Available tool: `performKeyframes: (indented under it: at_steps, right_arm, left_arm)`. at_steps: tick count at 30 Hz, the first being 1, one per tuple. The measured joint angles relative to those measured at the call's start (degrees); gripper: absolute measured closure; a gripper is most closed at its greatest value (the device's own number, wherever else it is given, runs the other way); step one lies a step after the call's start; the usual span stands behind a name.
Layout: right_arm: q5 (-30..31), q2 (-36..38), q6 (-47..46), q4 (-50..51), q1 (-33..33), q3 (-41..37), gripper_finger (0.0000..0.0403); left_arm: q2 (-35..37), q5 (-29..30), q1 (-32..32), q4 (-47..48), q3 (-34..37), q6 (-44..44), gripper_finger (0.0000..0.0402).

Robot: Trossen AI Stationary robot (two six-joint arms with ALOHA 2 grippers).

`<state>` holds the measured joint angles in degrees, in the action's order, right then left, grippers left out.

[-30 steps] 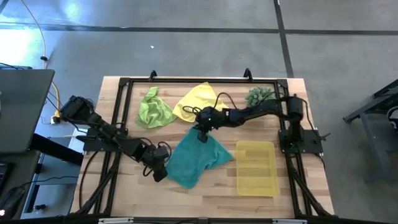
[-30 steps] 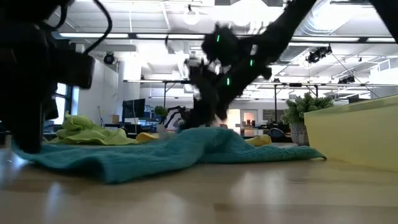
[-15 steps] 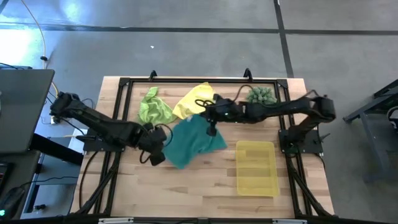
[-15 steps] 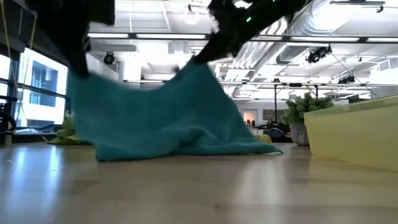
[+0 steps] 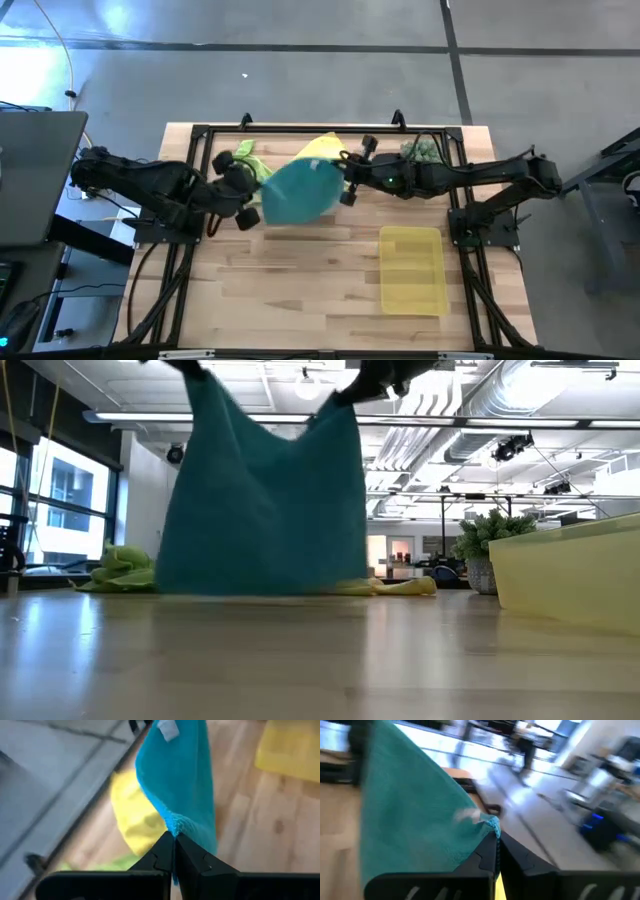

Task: Roll microfiber towels into tight, uniform cylinder then place into a basket
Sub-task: Fold the blue microfiber cloth

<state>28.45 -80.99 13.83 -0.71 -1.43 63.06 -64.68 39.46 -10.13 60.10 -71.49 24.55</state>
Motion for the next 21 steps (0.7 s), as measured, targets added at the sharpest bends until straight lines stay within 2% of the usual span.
performKeyframes:
  at_steps: [2,6,8,10,12,15,18,21]
  right_arm:
    - [1.3,0.0,-2.9,1.4,0.0,0.0,0.0403]
    - [-12.7,0.0,-5.6,3.5,1.3,-0.1,0.0403]
    - [-13.6,0.0,-1.5,2.2,2.1,-0.1,0.0403]
    - [-7.6,0.0,3.1,0.1,1.9,-0.1,0.0403]
    - [-0.5,0.0,5.7,-1.4,1.4,-0.1,0.0403]
    - [4.6,0.1,8.7,-2.6,0.2,-0.1,0.0403]
    - [4.1,-0.3,9.2,-4.0,-2.4,-0.1,0.0403]
    - [-0.5,-1.3,9.8,-7.6,-5.8,-0.1,0.0403]
  left_arm:
    - [0.0,-0.3,0.0,0.0,-0.5,0.6,0.0397]
    - [-1.0,-15.3,-0.4,0.1,-0.6,0.4,0.0397]
    - [-1.9,-17.1,-1.5,0.1,-0.6,-3.4,0.0397]
    - [-2.5,-13.1,-1.9,0.4,-0.6,-6.3,0.0397]
    - [-2.9,-5.5,-1.4,1.2,-0.6,-7.1,0.0397]
    - [-3.2,5.5,0.4,4.2,-0.6,-7.8,0.0397]
    - [-3.4,13.9,2.6,5.4,-0.6,-11.6,0.0397]
    - [-3.5,20.2,5.6,5.5,-0.6,-15.6,0.0397]
